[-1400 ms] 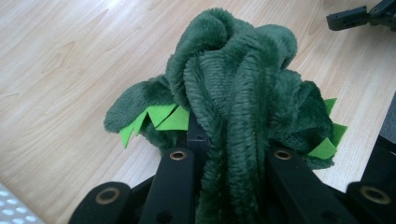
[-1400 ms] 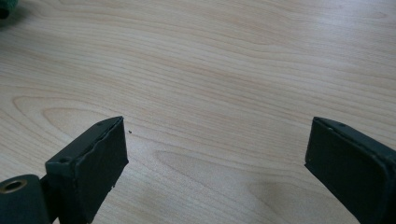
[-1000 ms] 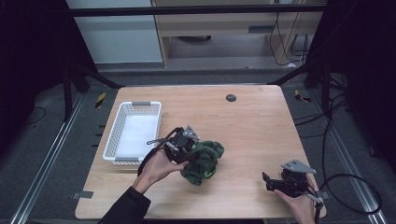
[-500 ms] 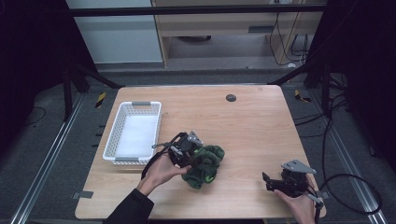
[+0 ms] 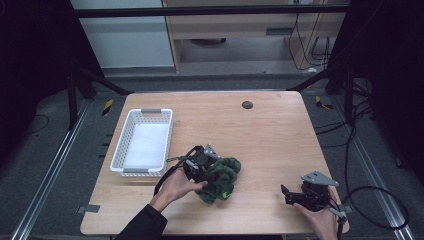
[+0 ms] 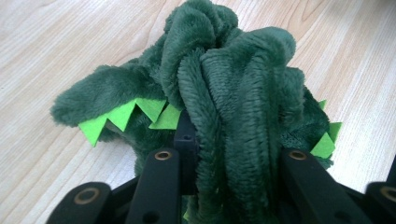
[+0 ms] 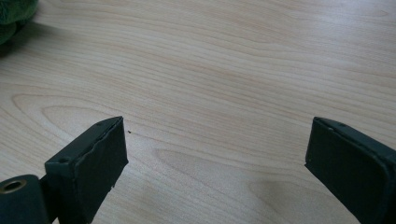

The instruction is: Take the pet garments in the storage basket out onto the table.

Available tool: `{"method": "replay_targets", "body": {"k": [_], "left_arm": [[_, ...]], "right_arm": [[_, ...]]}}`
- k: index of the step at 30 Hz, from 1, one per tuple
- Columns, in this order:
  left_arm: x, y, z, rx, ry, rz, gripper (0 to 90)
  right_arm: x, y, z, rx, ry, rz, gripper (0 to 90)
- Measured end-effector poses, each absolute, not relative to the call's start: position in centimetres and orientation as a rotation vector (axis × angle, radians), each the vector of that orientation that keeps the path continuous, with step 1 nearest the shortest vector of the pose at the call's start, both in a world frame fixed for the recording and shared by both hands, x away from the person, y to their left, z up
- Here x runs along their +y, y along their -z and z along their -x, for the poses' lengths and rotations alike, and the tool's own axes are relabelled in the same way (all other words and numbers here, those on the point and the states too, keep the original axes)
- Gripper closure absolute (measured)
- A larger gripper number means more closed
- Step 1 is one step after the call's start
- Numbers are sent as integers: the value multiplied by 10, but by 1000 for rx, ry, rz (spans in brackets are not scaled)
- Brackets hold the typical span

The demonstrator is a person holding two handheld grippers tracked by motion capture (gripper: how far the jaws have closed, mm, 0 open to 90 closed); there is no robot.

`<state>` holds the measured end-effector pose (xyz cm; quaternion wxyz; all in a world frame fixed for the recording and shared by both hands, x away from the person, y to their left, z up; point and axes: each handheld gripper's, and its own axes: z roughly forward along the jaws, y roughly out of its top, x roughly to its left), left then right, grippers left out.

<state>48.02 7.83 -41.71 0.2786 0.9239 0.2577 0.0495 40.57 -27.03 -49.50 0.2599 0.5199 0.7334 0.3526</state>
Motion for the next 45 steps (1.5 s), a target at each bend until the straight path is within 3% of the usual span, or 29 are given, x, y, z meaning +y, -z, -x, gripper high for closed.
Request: {"method": "replay_targets", "body": {"k": [23,45], "left_arm": [[85,423,-469,664,-127,-2355,336],[122,410,-452,728,-272,-2162,256]], "right_arm": [[-271,496,-406,1985,-953,-1409,49],[-271,494,-404,1968,-969,-1409,43]]}}
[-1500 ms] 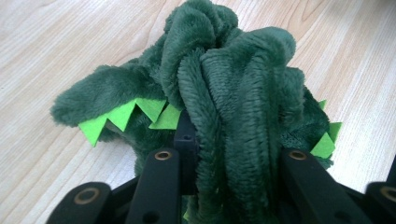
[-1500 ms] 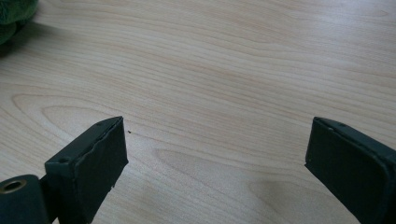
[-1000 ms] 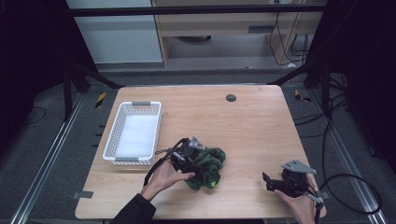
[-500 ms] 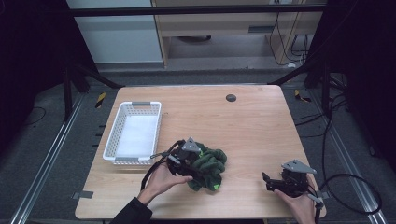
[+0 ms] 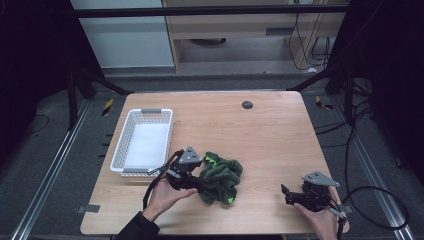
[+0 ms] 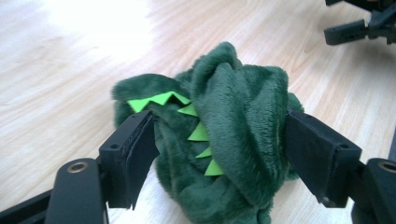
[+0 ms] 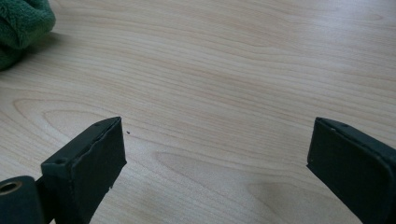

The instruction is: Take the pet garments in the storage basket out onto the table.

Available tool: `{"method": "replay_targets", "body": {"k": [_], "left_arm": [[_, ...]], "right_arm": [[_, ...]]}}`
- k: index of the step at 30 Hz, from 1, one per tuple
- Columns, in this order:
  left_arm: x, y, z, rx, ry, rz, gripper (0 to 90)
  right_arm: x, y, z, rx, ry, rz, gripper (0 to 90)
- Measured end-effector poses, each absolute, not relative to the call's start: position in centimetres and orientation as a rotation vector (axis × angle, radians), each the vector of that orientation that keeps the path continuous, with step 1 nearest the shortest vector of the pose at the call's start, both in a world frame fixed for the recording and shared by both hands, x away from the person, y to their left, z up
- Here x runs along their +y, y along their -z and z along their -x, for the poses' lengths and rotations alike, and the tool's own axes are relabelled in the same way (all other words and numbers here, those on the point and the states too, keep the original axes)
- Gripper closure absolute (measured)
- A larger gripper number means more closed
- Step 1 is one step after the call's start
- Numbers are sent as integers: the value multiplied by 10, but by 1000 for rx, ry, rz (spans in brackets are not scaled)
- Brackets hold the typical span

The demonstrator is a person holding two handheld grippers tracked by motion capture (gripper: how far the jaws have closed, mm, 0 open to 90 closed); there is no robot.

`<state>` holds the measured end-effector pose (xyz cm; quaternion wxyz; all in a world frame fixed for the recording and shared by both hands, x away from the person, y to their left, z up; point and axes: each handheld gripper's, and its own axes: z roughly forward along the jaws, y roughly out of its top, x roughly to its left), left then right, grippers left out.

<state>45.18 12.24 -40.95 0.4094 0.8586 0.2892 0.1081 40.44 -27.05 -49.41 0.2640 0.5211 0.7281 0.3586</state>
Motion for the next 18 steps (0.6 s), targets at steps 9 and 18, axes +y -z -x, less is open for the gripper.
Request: {"method": "replay_targets", "body": {"k": [9,18], "left_arm": [[147,413,-448,791,-327,-2087,257],[171,419,-442,851,-365,-2053,256]], "right_arm": [[-272,494,-404,1963,-969,-1405,41],[-272,494,-403,1964,-971,-1410,40]]}}
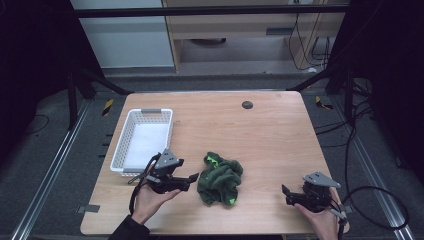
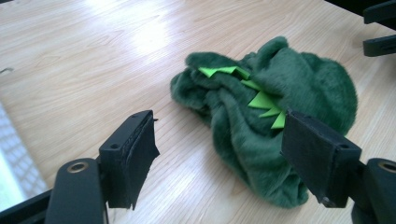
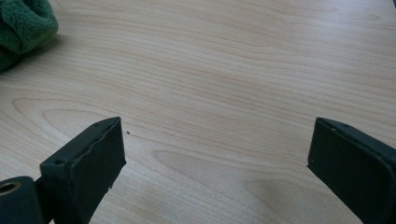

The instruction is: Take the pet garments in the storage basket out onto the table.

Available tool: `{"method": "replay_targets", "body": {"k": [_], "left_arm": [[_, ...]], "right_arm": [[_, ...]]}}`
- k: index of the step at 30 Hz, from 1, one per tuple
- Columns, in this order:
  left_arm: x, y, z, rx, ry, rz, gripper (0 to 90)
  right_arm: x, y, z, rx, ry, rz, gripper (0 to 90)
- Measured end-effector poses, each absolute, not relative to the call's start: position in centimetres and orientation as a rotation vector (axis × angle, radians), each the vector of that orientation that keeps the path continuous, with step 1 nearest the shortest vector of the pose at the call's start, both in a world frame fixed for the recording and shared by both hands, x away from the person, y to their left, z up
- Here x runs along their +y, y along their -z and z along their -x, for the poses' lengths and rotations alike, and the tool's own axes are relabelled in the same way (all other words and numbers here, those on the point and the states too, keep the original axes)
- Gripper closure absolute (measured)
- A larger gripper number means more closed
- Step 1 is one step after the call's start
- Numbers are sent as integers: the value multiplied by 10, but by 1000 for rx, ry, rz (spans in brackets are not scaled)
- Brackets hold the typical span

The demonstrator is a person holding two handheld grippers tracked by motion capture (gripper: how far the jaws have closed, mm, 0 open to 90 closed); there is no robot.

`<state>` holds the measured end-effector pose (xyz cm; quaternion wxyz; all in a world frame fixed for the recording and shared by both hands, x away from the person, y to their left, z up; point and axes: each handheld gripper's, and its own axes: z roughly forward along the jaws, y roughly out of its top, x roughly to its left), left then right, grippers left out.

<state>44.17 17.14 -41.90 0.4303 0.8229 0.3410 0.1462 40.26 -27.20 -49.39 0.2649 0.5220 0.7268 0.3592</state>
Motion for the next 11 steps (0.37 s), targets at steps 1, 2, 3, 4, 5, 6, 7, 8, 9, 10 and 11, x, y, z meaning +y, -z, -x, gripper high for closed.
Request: {"method": "replay_targets", "body": {"k": [1,2,3,4,5,6,7,8,9,10,11], "left_arm": [[174,420,-441,859,-368,-2049,255],[177,421,-439,865,-374,-2043,255],[181,422,-438,871,-380,-2038,255],[184,423,-437,880,-385,-2034,255],[187,424,-435,886,-392,-2031,255],[190,426,-434,893,-399,-2026,255],[193,427,-432,902,-402,-2024,255],[196,429,-431,907,-411,-2022,255],[199,431,-430,917,-416,-2018,255],[202,433,-429,924,-422,-2018,255],[205,434,-428,931,-428,-2015,255]], "right_arm": [[-272,494,-403,1962,-970,-1410,40],[-272,494,-403,1963,-970,-1407,40],[-272,494,-402,1962,-969,-1408,40],[-273,494,-402,1962,-970,-1408,40],[-273,494,-402,1961,-970,-1408,40],[-273,494,-402,1962,-969,-1407,39],[-272,494,-402,1962,-971,-1412,39],[-273,494,-402,1961,-970,-1411,39],[-272,494,-402,1961,-971,-1411,39],[-272,494,-402,1961,-970,-1413,39],[-272,494,-402,1960,-970,-1413,39]]}}
